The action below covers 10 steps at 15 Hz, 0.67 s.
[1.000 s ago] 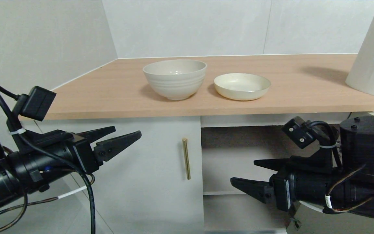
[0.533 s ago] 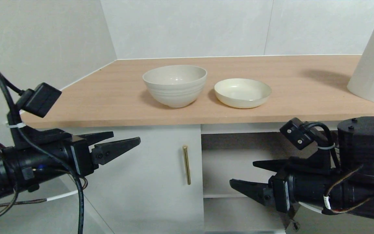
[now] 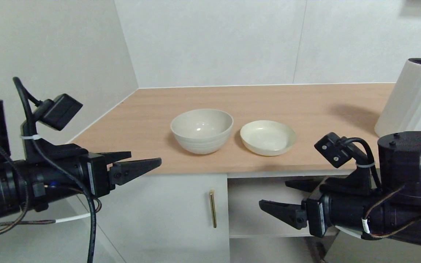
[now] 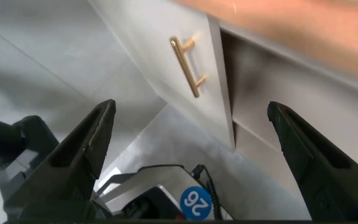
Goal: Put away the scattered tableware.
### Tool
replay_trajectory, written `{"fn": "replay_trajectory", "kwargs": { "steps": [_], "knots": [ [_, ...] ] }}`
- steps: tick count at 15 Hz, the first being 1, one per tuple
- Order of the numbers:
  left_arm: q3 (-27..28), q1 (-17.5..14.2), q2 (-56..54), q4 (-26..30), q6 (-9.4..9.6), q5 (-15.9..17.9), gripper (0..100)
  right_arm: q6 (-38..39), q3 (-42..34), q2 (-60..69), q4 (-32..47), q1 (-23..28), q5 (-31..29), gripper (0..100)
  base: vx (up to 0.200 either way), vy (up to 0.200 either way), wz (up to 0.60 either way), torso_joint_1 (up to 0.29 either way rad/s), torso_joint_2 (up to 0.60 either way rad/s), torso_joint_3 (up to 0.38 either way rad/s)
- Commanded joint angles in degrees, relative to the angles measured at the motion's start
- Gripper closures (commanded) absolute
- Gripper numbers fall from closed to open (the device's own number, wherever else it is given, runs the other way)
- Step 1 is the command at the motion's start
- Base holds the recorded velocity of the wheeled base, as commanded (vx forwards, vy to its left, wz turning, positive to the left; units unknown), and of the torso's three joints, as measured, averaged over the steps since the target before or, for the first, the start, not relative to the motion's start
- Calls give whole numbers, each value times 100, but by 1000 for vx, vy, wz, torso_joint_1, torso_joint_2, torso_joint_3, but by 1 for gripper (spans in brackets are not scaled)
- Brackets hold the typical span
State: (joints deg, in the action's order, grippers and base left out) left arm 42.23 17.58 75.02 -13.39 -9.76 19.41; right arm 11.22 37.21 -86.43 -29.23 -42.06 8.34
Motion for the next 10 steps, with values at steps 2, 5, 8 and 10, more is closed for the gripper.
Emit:
{"fn": "replay_trajectory", "kwargs": {
  "steps": [2,5,8,10],
  "knots": [
    [137,0,461,-33,-333,-25,0,-93,-12,-67,-3,66,1,0,0,0,0,183,-476,-286],
    [260,0,724,-33,-711,-34,0,-111,-3,-111,-3,110,10,0,0,0,0,203,-491,-287],
    [471,0,1015,-33,-1397,-51,0,-111,15,-410,-346,145,-280,0,0,0,0,121,-279,-155],
    [664,0,1199,-24,-1985,-60,0,-111,85,-594,-610,145,-623,0,0,0,0,18,-38,-21]
  ]
}}
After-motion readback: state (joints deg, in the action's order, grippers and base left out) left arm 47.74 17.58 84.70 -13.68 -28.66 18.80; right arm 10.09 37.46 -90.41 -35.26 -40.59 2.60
